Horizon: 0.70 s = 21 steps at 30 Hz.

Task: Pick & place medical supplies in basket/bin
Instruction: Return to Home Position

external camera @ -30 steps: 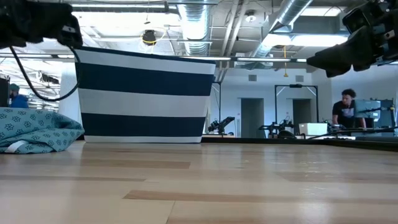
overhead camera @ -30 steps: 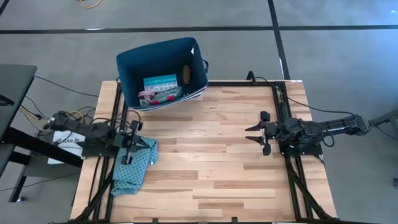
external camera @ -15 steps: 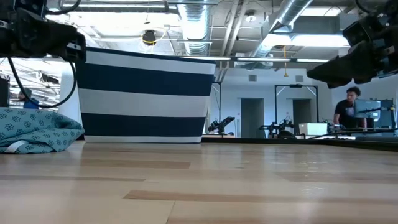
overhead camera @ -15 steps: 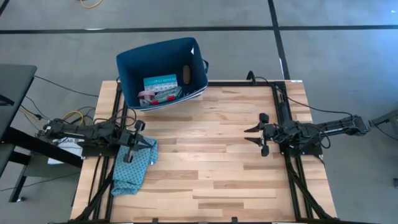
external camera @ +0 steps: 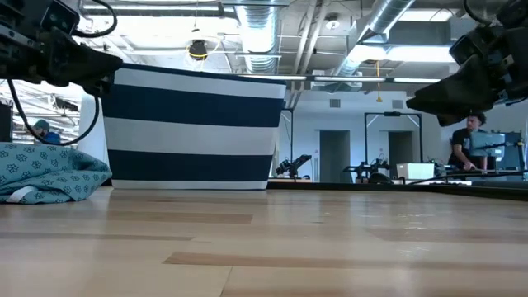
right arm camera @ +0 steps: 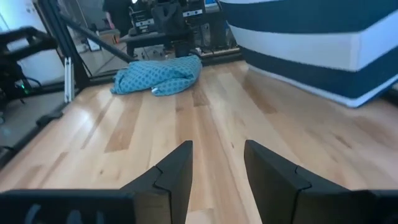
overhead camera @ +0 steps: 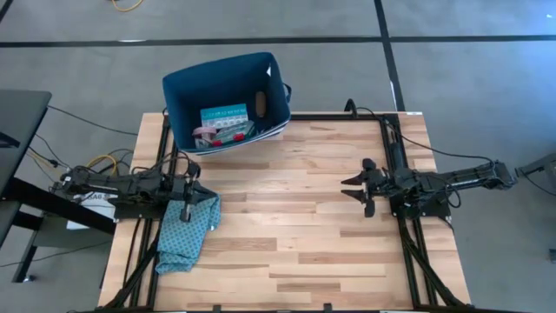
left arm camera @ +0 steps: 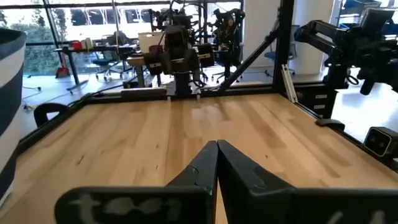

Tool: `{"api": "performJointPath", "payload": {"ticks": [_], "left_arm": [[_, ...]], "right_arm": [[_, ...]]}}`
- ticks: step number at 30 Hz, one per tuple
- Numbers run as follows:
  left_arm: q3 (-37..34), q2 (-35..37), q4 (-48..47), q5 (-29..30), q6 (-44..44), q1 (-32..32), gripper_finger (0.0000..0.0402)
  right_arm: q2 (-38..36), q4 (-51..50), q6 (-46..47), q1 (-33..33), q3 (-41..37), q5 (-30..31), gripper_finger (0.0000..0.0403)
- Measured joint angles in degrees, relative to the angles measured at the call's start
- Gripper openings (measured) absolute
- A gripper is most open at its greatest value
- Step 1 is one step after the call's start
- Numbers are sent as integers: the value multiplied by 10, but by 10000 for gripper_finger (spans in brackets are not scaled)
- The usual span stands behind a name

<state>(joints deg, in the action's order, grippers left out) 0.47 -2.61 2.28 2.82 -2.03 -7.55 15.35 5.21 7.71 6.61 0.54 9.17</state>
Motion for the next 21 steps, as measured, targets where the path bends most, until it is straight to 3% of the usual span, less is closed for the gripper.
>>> {"api": "performJointPath", "payload": {"ticks": [21], "left_arm": [[-1, 0, -2, -9, 0, 0, 0]], "right_arm": [[0, -2, 24, 0, 0, -1, 137]]}}
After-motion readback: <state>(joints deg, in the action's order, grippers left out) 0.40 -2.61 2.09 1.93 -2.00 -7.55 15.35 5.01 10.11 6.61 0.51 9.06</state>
